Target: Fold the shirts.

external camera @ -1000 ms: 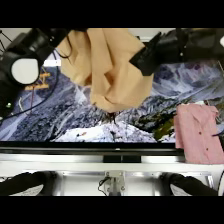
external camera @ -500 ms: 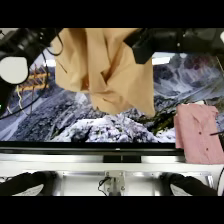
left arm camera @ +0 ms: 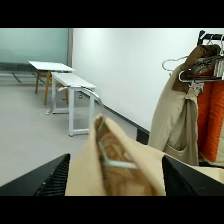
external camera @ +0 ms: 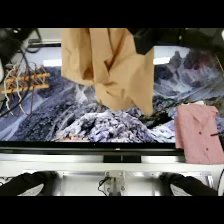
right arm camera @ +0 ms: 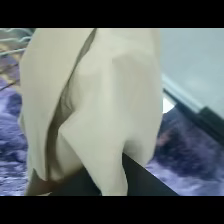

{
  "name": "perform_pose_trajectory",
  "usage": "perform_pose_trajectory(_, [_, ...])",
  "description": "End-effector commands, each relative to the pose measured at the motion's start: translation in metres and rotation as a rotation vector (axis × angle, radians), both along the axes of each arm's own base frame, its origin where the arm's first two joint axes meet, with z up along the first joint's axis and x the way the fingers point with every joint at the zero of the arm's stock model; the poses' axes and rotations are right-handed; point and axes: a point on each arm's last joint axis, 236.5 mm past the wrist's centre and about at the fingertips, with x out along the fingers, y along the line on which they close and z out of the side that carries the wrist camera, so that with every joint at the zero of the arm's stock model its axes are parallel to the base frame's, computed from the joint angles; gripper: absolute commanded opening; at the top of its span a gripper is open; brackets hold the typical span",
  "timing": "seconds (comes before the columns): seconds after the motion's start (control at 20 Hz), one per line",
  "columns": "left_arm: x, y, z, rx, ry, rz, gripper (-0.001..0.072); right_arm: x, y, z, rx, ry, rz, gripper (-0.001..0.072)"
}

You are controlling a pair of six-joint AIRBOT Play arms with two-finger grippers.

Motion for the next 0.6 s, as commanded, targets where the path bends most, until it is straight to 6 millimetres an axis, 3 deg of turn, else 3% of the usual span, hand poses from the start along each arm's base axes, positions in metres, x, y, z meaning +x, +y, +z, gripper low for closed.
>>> perform_pose_trajectory(0.0, [-0.017, 0.022, 0.025, 0.038, -0.081, 0.046, 0.0676, 0.027, -0.049, 0.034, -0.053, -0.180, -0.223, 0.0062])
perform_pose_trajectory(0.1, [-0.022, 0.039, 0.035, 0.030, -0.098, 0.076, 0.0676, 0.031, -0.097, 0.069, -0.090, -0.311, -0.420, 0.0061])
perform_pose_trajectory(0.2, [-0.023, 0.053, 0.036, 0.038, -0.088, 0.100, 0.0675, 0.023, -0.161, 0.104, -0.113, -0.414, -0.652, 0.0062])
perform_pose_trajectory(0.3, [-0.021, 0.058, 0.028, 0.055, -0.046, 0.106, 0.0674, 0.006, -0.231, 0.127, -0.093, -0.455, -0.858, 0.0062])
perform_pose_trajectory(0.4, [-0.020, 0.056, 0.015, 0.075, 0.006, 0.094, 0.0675, -0.012, -0.304, 0.138, -0.046, -0.461, -1.036, 0.0062])
perform_pose_trajectory(0.55, [-0.018, 0.051, -0.002, 0.111, 0.070, 0.077, 0.0675, -0.039, -0.392, 0.138, -0.002, -0.447, -1.258, 0.0061])
